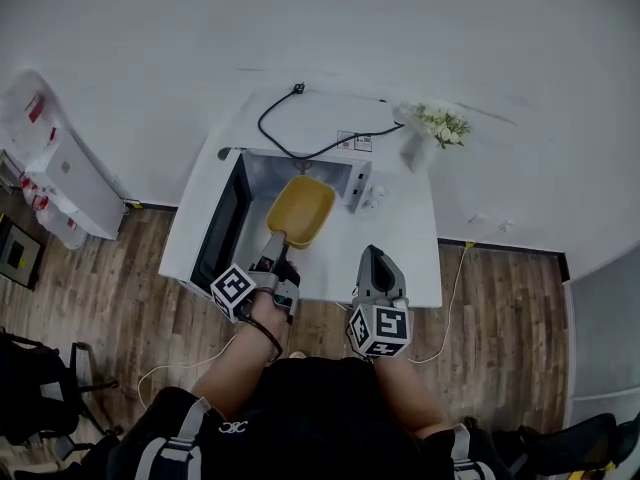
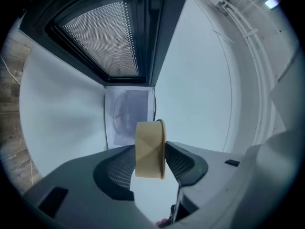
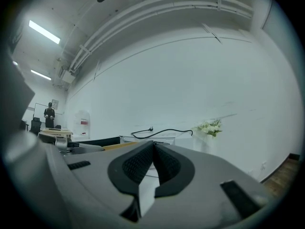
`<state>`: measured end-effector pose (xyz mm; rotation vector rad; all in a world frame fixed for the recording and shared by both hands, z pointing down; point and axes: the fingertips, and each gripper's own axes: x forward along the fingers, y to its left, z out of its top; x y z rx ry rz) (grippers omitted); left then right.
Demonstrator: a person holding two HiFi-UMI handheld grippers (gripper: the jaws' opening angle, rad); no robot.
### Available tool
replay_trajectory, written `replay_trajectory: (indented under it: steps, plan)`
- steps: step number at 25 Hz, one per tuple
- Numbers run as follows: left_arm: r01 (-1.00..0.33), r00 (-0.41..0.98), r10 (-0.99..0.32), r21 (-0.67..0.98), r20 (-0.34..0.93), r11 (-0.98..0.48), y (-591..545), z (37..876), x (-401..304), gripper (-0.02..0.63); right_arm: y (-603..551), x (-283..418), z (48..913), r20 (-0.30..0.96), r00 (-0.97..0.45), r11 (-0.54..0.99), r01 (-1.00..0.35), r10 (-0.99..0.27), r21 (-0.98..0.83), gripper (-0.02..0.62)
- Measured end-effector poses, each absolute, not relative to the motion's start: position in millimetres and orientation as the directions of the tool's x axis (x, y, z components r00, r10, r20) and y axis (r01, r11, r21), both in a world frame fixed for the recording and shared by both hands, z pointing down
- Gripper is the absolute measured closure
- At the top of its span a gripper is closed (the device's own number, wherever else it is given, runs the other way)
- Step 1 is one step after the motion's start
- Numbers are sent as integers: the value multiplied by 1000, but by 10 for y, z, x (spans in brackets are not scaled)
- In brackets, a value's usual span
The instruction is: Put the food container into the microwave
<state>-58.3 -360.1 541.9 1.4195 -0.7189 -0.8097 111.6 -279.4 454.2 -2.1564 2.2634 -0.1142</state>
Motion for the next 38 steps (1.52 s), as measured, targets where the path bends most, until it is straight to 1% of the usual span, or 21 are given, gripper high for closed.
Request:
replay_trajectory:
  steps: [7, 18, 26, 30, 38]
  plan:
    - [13, 533, -846, 1000, 14, 25, -3815, 5724, -508, 411, -3118, 1226, 4717, 58, -84, 82, -996, -995, -45, 595]
    - [36, 474, -880, 997, 37, 61, -4388, 5962, -269, 411, -3665, 1638, 4706, 72, -137, 133, -989, -988, -66, 595]
    - [22, 439, -897, 997, 53, 70, -5010, 6217, -88, 410, -3870, 2070, 4812, 98, -119, 115, -992, -988, -50, 595]
    - [43, 410, -911, 996, 51, 75, -5345, 6361, -58, 410, -3960, 2257, 4898, 124, -107, 104, -994, -987, -30, 595]
    - [37, 374, -923, 993, 86, 108, -5961, 6618, -28, 410, -4105, 2465, 5018, 160, -96, 94, -995, -983, -18, 595]
